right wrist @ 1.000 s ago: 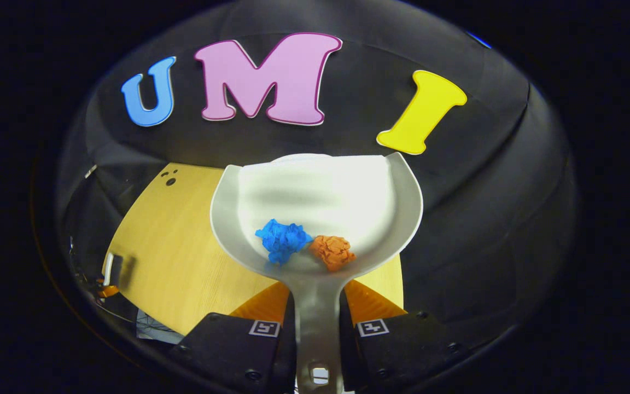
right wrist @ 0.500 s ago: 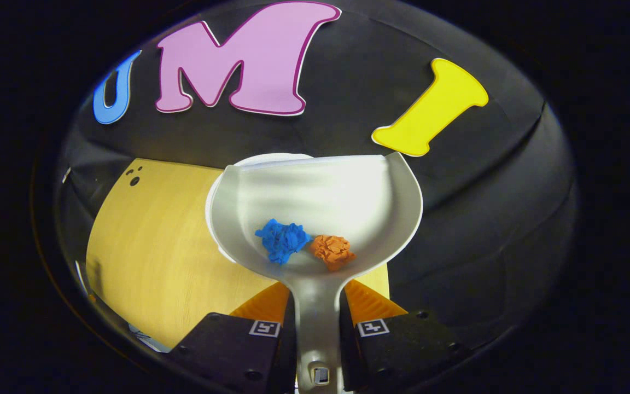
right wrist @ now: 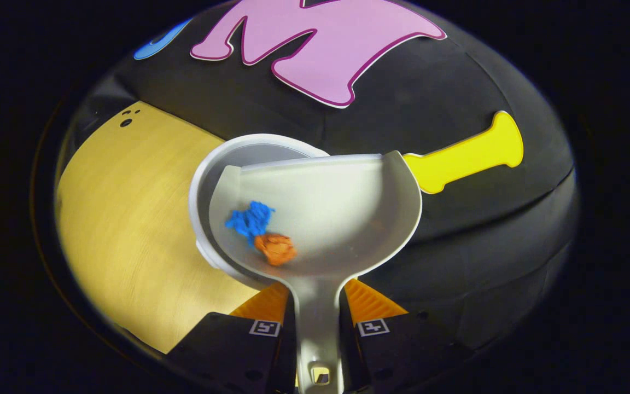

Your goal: Pick up the small broom and dustpan from the desktop, sweep the trash into the dustpan with the broom, and then empty the trash into the garbage bin.

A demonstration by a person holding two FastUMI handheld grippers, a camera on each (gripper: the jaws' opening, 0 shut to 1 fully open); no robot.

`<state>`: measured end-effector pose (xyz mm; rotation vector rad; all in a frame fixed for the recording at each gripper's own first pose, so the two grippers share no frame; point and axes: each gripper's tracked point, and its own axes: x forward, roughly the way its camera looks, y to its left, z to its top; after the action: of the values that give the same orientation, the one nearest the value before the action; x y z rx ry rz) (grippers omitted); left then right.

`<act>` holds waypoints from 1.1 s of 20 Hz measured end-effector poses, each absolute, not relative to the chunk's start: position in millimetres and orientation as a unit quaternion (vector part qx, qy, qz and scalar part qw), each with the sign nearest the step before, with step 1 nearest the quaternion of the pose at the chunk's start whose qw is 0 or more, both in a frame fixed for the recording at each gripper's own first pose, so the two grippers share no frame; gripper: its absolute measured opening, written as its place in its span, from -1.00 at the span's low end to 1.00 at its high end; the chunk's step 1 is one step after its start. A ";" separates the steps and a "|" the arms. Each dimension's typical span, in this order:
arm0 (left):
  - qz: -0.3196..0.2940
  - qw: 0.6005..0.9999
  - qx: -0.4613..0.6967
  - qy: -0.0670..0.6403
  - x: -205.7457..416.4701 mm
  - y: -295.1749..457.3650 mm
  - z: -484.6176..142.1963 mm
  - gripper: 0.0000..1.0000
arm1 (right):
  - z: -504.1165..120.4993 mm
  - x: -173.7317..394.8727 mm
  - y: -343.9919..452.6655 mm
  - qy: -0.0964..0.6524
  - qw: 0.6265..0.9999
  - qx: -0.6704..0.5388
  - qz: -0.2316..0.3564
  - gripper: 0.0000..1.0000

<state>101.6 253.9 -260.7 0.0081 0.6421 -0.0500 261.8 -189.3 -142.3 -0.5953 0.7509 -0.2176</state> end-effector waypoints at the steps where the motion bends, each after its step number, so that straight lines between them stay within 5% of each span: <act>1: -0.023 0.949 0.010 0.314 102.1 255.1 -257.2 -0.46 | -144.7 263.0 -191.2 0.362 0.878 -0.292 -0.109 -0.27; 14: -0.034 0.948 -0.018 0.315 121.8 231.0 -244.6 -0.46 | -134.1 289.9 -202.6 0.315 0.802 -0.488 -0.142 -0.28; 22: -0.048 0.944 -0.045 0.324 130.8 218.2 -251.9 -0.46 | -117.9 291.0 -201.0 0.290 0.716 -0.619 -0.145 -0.28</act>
<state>130.8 218.2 -251.9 -0.0913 0.6608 -0.0983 291.0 -201.0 -117.9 -1.3704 0.6419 -0.3203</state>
